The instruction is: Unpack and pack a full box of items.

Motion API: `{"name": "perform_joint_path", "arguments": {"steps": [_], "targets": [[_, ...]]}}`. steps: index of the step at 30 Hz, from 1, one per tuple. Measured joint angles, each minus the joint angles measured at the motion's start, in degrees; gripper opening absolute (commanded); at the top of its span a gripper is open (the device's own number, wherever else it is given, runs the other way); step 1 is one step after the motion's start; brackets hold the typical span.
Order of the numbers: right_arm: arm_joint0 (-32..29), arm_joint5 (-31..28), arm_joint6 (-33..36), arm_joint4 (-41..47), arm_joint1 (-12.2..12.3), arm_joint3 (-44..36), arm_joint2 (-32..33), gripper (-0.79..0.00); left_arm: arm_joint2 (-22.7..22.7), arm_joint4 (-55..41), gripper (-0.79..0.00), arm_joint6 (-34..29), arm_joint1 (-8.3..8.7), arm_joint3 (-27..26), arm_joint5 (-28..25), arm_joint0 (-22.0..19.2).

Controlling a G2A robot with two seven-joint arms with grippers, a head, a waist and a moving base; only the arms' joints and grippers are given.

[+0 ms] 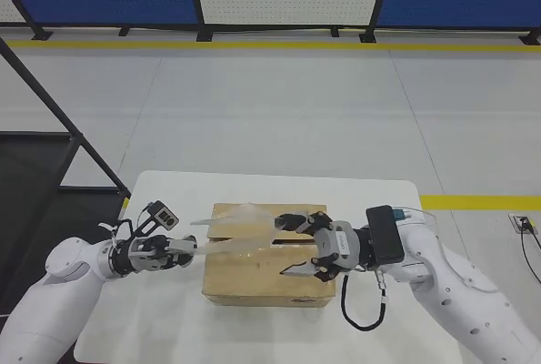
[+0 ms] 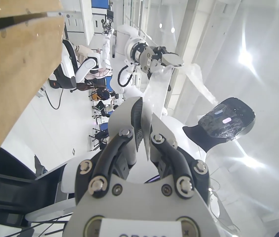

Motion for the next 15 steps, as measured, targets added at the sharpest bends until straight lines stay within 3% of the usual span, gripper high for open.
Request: {"name": "perform_joint_path", "arguments": {"steps": [7, 15], "targets": [[-1.92, 2.13, 0.11, -0.64, -0.46, -0.13, 2.13, 0.000, -2.37, 2.30, -0.785, 5.90, -0.01, -1.76, -3.32, 1.49], [-4.46, 7.08, 4.70, -1.12, -0.69, -1.89, 4.34, 0.000, -5.79, 7.21, -0.785, 13.30, 0.33, -5.00, -8.14, 4.06]]}}
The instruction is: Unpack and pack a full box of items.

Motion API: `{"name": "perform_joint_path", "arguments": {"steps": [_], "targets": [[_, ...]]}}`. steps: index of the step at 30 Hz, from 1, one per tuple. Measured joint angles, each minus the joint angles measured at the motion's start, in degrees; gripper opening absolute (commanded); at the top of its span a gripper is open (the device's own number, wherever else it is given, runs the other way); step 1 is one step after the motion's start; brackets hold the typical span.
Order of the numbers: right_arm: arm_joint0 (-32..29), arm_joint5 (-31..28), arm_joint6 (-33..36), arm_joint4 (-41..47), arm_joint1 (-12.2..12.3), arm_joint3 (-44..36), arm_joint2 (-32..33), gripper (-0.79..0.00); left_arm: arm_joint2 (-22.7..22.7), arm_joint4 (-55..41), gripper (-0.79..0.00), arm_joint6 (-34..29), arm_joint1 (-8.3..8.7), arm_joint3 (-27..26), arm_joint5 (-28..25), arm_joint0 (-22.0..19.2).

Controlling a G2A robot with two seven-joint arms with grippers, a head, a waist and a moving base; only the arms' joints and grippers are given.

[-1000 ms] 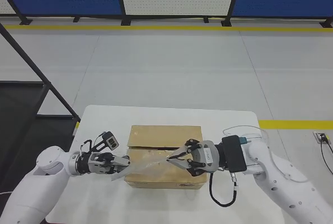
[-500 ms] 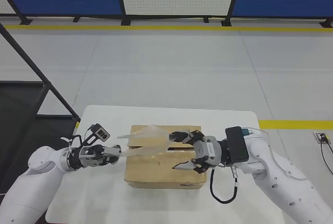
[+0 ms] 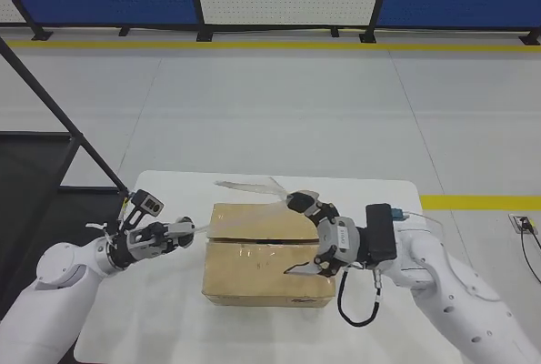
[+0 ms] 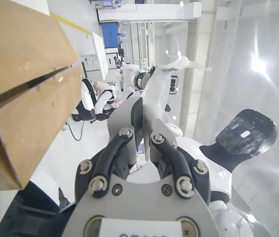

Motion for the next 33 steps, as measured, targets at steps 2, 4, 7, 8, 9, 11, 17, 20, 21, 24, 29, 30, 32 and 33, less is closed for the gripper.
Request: {"name": "perform_joint_path", "arguments": {"steps": [2, 4, 7, 8, 9, 11, 17, 20, 21, 24, 29, 30, 32, 33], "targets": [[-0.65, 1.43, 1.55, -0.01, -0.03, -0.56, 0.57, 0.000, -0.72, 1.33, -0.785, 1.45, 0.08, -1.12, -0.73, 0.78], [-1.29, 3.04, 3.08, 0.01, -0.09, -1.18, 1.09, 0.000, -1.45, 2.60, -0.785, 2.91, 0.17, -1.97, -1.33, 1.52], [-2.18, 5.28, 4.79, -0.06, -0.17, -1.88, 1.78, 0.000, -2.32, 3.69, -0.785, 4.66, 0.22, -2.94, -2.04, 2.51], [-2.57, 6.16, 5.33, -0.14, -0.20, -2.11, 2.12, 0.000, -2.70, 3.89, -0.785, 5.14, 0.23, -3.31, -2.30, 2.94], [-2.87, 6.83, 5.68, -0.25, -0.22, -2.26, 2.39, 0.000, -3.01, 4.05, -0.785, 5.48, 0.24, -3.53, -2.55, 3.24], [-3.56, 8.28, 6.47, -0.59, -0.27, -2.61, 2.99, 0.000, -3.75, 4.85, -0.785, 6.37, 0.29, -3.99, -3.21, 3.86], [-5.65, 10.91, 7.80, -1.47, -0.31, -3.73, 4.87, 0.000, -5.48, 9.94, -0.785, 9.81, 0.52, -5.88, -4.99, 5.57], [-6.83, 11.32, 7.81, -1.59, -0.29, -4.00, 5.93, 0.000, -6.09, 14.21, -0.785, 12.17, 0.66, -6.99, -5.90, 6.39], [-7.19, 11.39, 7.79, -1.64, -0.27, -4.10, 6.27, 0.000, -6.18, 15.78, -0.785, 13.16, 0.70, -7.43, -5.98, 6.64], [-8.51, 11.72, 7.39, -1.49, -0.21, -4.43, 7.56, 0.000, -6.39, 18.49, -0.785, 15.49, 0.68, -8.98, -5.64, 7.41], [-11.02, 11.01, 6.45, 0.62, -0.13, -5.20, 9.60, 0.000, -7.05, 22.44, -0.785, 18.68, 0.65, -11.06, -5.67, 7.78], [-11.38, 10.38, 6.51, 1.62, -0.13, -5.21, 9.81, 0.000, -7.12, 23.23, -0.785, 19.23, 0.64, -11.53, -5.69, 7.79], [-12.01, 8.50, 7.92, 5.35, -0.18, -4.87, 9.88, 0.000, -7.11, 25.25, -0.785, 20.45, 0.59, -12.73, -5.72, 7.84], [-12.03, 8.06, 9.20, 7.44, -0.21, -4.64, 9.85, 0.000, -7.02, 25.99, -0.785, 20.92, 0.55, -13.25, -5.72, 7.91]]}}
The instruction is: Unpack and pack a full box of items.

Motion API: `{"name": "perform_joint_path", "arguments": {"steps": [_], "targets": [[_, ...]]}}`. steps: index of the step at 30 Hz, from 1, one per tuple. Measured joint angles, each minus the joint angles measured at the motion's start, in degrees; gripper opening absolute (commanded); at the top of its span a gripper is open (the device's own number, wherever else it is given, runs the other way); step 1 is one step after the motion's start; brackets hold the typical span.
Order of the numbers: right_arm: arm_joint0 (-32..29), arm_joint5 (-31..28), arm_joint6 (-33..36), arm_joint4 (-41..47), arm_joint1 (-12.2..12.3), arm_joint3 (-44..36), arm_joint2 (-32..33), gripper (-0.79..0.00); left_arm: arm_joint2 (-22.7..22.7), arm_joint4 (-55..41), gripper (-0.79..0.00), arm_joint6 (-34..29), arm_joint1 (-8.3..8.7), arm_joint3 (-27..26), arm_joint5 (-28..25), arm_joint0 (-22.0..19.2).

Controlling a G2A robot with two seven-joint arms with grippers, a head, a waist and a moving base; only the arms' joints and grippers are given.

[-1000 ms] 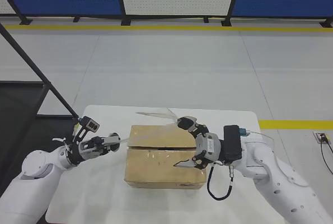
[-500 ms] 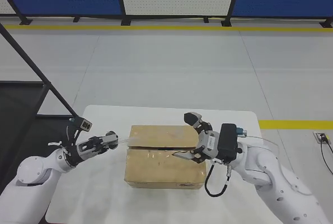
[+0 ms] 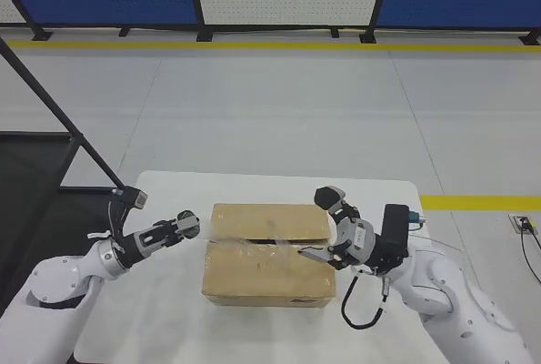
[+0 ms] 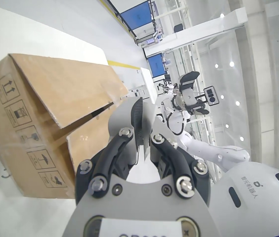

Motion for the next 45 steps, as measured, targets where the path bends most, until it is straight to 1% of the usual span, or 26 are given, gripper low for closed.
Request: {"name": "perform_joint_path", "arguments": {"steps": [2, 3, 6, 10, 13, 15, 17, 19, 23, 26, 28, 30, 31, 32, 34, 37, 38, 39, 40, 42, 43, 45], "targets": [[0.06, 0.05, 2.12, 3.91, -0.05, 0.21, -0.05, 0.000, 0.31, 1.22, -0.785, 0.97, -0.13, -0.99, 0.12, 0.22], [0.08, 0.12, 2.02, 4.16, -0.05, 0.21, -0.05, 0.000, 0.49, 1.58, -0.785, 1.24, -0.19, -1.34, 0.15, 0.33], [0.08, 0.16, 1.58, 2.53, -0.05, 0.19, -0.05, 0.000, 0.98, 2.73, -0.785, 1.59, -0.36, -2.12, -0.41, 0.62], [0.03, 0.23, 1.67, 2.50, -0.05, 0.17, -0.07, 0.000, 0.87, 4.47, -0.785, 2.76, -0.47, -2.93, -1.92, 1.45], [-0.18, 3.43, 5.96, 1.53, -0.19, -1.02, -0.73, 0.000, 0.23, 5.00, -0.785, 3.68, -0.49, -3.86, -3.64, 2.66], [0.26, 7.60, 11.17, 0.24, -0.36, -2.47, -1.27, 0.000, -0.50, 5.09, -0.785, 4.14, -0.43, -4.47, -4.62, 3.78], [0.62, 10.54, 15.17, 0.20, -0.57, -4.56, -1.69, 0.000, -1.39, 4.92, -0.785, 4.26, -0.32, -5.01, -5.38, 5.01], [0.83, 12.00, 15.78, 0.09, -0.65, -5.97, -1.28, 0.000, -2.23, 4.76, -0.785, 4.08, -0.21, -5.24, -5.85, 6.09], [0.81, 12.04, 15.51, 0.02, -0.65, -5.98, -1.18, 0.000, -3.86, 4.91, -0.785, 3.66, 0.02, -5.20, -6.49, 8.34], [0.80, 12.03, 15.52, 0.02, -0.65, -5.98, -1.19, 0.000, -4.54, 4.74, -0.785, 3.59, 0.06, -5.14, -6.72, 9.40], [0.66, 13.24, 16.69, -1.12, -0.70, -5.92, -1.34, 0.000, -4.83, 4.46, -0.785, 3.48, 0.06, -5.15, -6.84, 9.80], [1.24, 19.45, 21.76, -5.52, -1.15, -6.63, -2.46, 0.000, -5.09, 4.11, -0.785, 3.33, 0.04, -5.10, -7.00, 10.12], [1.77, 23.45, 24.52, -7.46, -1.51, -7.32, -3.60, 0.000, -5.19, 3.99, -0.785, 3.24, 0.03, -5.06, -7.10, 10.21], [2.87, 28.49, 28.32, -9.60, -2.06, -7.95, -5.49, 0.000, -5.33, 3.79, -0.785, 3.09, 0.01, -4.96, -7.21, 10.31], [5.65, 35.21, 35.12, -12.61, -3.10, -7.53, -8.82, 0.000, -5.51, 3.39, -0.785, 2.74, -0.02, -4.78, -7.37, 10.42], [9.93, 42.51, 44.58, -17.89, -4.67, -6.07, -13.39, 0.000, -5.68, 3.05, -0.785, 2.29, -0.06, -4.62, -7.53, 10.45], [11.76, 44.92, 48.32, -19.81, -5.49, -5.52, -15.53, -0.058, -5.71, 2.93, -0.785, 2.11, -0.09, -4.58, -7.54, 10.45], [13.02, 46.12, 50.61, -20.64, -6.11, -5.20, -17.04, -0.329, -5.73, 2.87, -0.785, 1.96, -0.11, -4.56, -7.54, 10.44], [14.15, 46.70, 52.39, -20.81, -6.72, -4.88, -18.37, -0.428, -5.75, 2.81, -0.785, 1.83, -0.12, -4.53, -7.55, 10.42], [16.35, 46.50, 55.29, -19.89, -7.97, -3.87, -20.68, -0.480, -5.79, 2.73, -0.785, 1.55, -0.17, -4.46, -7.59, 10.38], [17.14, 46.20, 56.27, -19.39, -8.44, -3.38, -21.39, -0.517, -5.79, 2.67, -0.785, 1.43, -0.19, -4.43, -7.59, 10.37], [18.66, 45.65, 57.73, -18.26, -9.45, -2.38, -22.66, -0.566, -5.81, 2.58, -0.785, 1.16, -0.24, -4.34, -7.57, 10.30]]}}
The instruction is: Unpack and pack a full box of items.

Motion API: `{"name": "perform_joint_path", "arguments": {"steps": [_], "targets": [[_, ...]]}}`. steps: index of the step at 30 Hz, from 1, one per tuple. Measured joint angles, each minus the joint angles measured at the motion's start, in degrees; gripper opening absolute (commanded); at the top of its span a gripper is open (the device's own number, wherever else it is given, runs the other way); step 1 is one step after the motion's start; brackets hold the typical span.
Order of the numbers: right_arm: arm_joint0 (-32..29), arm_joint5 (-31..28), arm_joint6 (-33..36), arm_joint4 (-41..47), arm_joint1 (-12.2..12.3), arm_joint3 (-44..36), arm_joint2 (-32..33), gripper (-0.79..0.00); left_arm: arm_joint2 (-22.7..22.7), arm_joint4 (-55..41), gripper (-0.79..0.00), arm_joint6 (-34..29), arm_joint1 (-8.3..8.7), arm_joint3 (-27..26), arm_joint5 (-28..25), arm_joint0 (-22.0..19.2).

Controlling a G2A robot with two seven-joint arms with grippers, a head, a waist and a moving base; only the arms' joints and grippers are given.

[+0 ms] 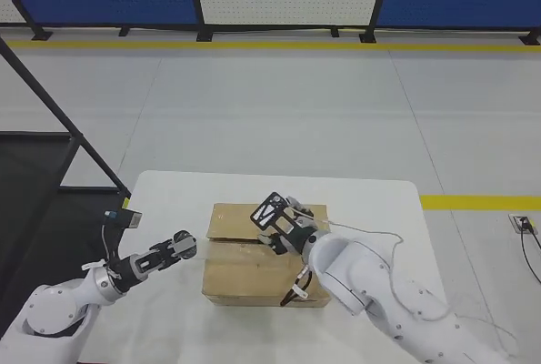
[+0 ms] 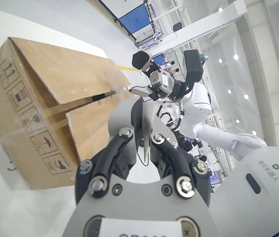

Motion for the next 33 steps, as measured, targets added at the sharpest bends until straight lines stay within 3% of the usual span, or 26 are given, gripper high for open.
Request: {"name": "perform_joint_path", "arguments": {"steps": [2, 8, 10, 18, 25, 33], "targets": [[1.13, -0.12, 0.40, 1.05, -0.89, 1.13, -0.73, -0.628, 0.00, -0.05, -0.785, -0.19, -0.05, 0.07, -0.02, -0.07], [3.46, 1.75, 2.35, 3.61, -3.10, 5.41, -1.58, -0.674, 0.39, 0.16, -0.785, -0.44, -0.27, 0.21, -0.10, -0.38], [3.93, 1.31, 2.93, 5.25, -3.67, 6.49, -1.63, -0.785, 0.43, 0.25, -0.785, -0.53, -0.32, 0.27, -0.17, -0.46], [3.68, -0.32, 1.22, 7.69, -4.66, 7.78, 0.51, -0.785, -0.03, 0.23, -0.785, -0.28, -0.48, 0.36, -0.76, -0.25], [-3.27, -1.26, -5.20, 4.03, -2.82, 0.39, 6.89, -0.785, -1.76, 0.39, -0.785, 0.48, -0.42, -0.41, -1.45, 0.20], [-15.86, -3.20, -14.41, -1.22, -0.16, -9.69, 16.42, -0.785, -3.90, -0.12, -0.785, 0.19, -0.27, -1.33, -1.74, 0.61]]}}
